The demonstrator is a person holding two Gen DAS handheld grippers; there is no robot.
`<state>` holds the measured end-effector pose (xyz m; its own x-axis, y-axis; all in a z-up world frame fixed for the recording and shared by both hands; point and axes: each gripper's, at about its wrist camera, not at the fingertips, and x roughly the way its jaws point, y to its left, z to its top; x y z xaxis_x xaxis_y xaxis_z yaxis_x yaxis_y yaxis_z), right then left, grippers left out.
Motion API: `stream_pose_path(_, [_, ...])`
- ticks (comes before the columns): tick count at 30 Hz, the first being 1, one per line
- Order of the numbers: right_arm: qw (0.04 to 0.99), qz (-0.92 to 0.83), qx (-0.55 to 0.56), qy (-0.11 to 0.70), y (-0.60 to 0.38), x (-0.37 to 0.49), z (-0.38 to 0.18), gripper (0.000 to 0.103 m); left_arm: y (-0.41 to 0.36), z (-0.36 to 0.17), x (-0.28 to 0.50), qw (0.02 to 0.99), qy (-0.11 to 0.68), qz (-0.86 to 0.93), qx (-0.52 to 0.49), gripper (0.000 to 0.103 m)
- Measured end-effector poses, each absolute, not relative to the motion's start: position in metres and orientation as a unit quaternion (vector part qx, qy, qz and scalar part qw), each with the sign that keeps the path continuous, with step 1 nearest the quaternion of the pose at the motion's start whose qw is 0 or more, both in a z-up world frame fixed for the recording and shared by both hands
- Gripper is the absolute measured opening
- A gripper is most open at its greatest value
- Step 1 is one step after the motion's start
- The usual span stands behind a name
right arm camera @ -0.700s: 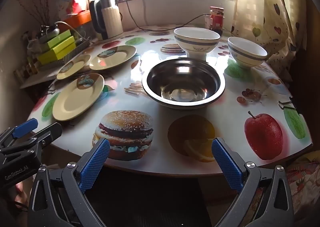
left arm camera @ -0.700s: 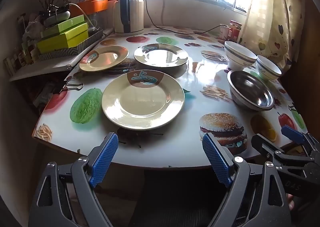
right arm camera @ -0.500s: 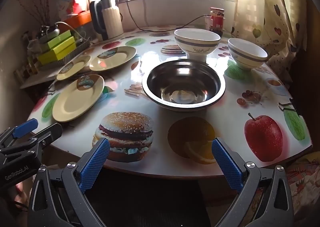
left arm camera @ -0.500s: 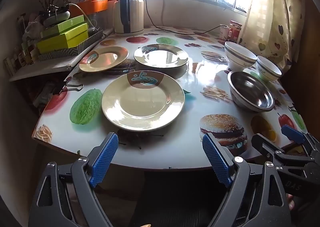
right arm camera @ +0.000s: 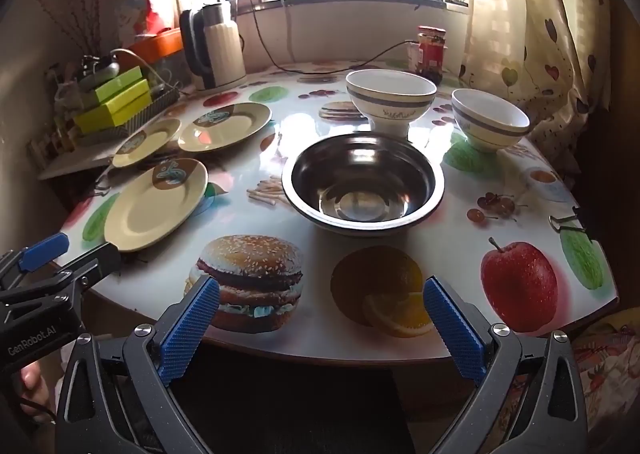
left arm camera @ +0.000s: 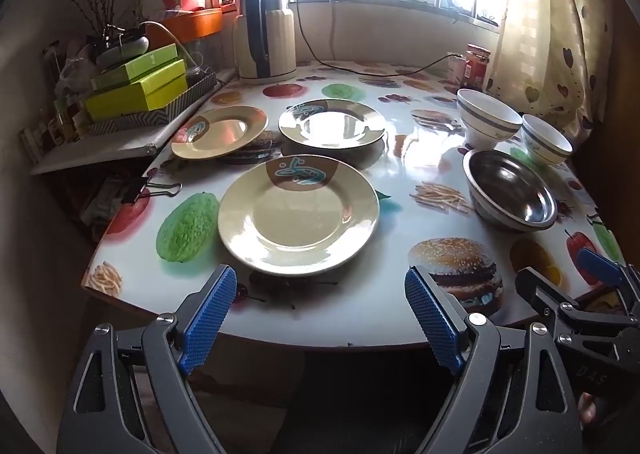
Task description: Organize plates and bowls
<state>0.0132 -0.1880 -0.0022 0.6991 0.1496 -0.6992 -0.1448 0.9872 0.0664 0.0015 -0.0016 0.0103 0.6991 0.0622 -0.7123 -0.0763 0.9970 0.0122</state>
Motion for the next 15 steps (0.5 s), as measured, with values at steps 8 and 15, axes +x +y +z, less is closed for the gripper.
stream_pose_path(8, [0.922, 0.085, 0.005, 0.376, -0.1877, 0.0166, -0.0037, 0.103, -0.0046, 0.0073, 0.0076, 0.921, 0.388, 0.034, -0.003, 0.087])
stream_pose_path(15, [0.920, 0.093, 0.009, 0.379, -0.1868, 0.0200, -0.0063, 0.103, -0.0044, 0.0073, 0.0061, 0.922, 0.385, 0.041, 0.003, 0.087])
